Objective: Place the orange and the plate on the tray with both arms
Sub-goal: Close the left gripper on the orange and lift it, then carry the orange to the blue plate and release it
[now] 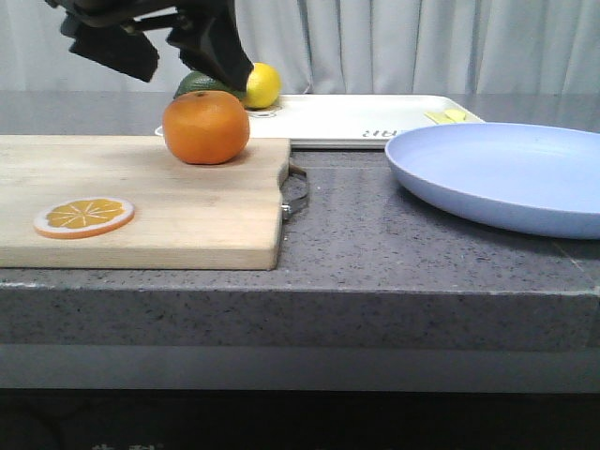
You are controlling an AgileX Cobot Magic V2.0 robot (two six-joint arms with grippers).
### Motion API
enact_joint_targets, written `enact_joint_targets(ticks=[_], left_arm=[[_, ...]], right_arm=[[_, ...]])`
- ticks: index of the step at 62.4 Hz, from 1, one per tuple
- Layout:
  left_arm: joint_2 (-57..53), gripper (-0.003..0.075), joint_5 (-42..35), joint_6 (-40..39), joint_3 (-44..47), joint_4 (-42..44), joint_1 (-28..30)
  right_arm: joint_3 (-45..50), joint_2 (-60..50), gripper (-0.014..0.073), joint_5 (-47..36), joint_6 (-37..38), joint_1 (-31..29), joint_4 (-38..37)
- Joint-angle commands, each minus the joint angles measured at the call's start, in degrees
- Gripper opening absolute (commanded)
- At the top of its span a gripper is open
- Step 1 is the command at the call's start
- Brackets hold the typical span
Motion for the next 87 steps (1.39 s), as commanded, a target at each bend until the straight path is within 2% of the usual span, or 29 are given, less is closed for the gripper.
enact_joint_targets(ticks=[1, 10, 17, 28, 32, 43, 59, 72, 87], left_arm=[[1.1, 0.0651, -2.2, 0.0, -4.4, -0.7, -0.4], [6.9, 0.0651, -0.8, 0.0, -7.4, -0.7, -0.4], [7.1, 0.0636, 0.8, 0.0, -7.4, -0.7, -0.4], [7.1, 0.0467, 1.6, 0.0, -7.4, -0.7, -0.4], [7.1, 0.0438, 1.9, 0.0, -7.8, -0.7, -0.8], [7.1, 0.0437, 2.0, 0.0, -11.6, -0.7, -3.8], [9.5, 0.0437, 0.8, 0.0, -20.0, 0.4, -13.4], [16.6, 0.0437, 0.3, 0.0, -28.9, 1.4, -19.7], [24.3, 0.0437, -1.5, 0.0, -35.9, 1.5, -22.8]], right_arm=[[-1.7, 0.3, 0.0632, -3.6, -0.5, -0.1, 0.0], [-1.7, 0.3, 0.0632, -3.6, -0.5, -0.1, 0.0], [-1.7, 0.3, 0.0632, -3.6, -0.5, -0.1, 0.0], [-1.7, 0.3, 0.0632, -3.6, -0.5, -0.1, 0.0], [-1.7, 0.3, 0.0632, -3.6, -0.5, -0.1, 0.0], [-1.7, 0.3, 0.0632, -3.6, -0.4, -0.1, 0.0], [-1.7, 0.3, 0.0632, -3.9, -0.4, -0.1, 0.0], [-1.7, 0.3, 0.0632, -4.4, -0.4, -0.1, -0.1], [-1.7, 0.3, 0.0632, -5.6, -0.4, -0.1, -0.1]])
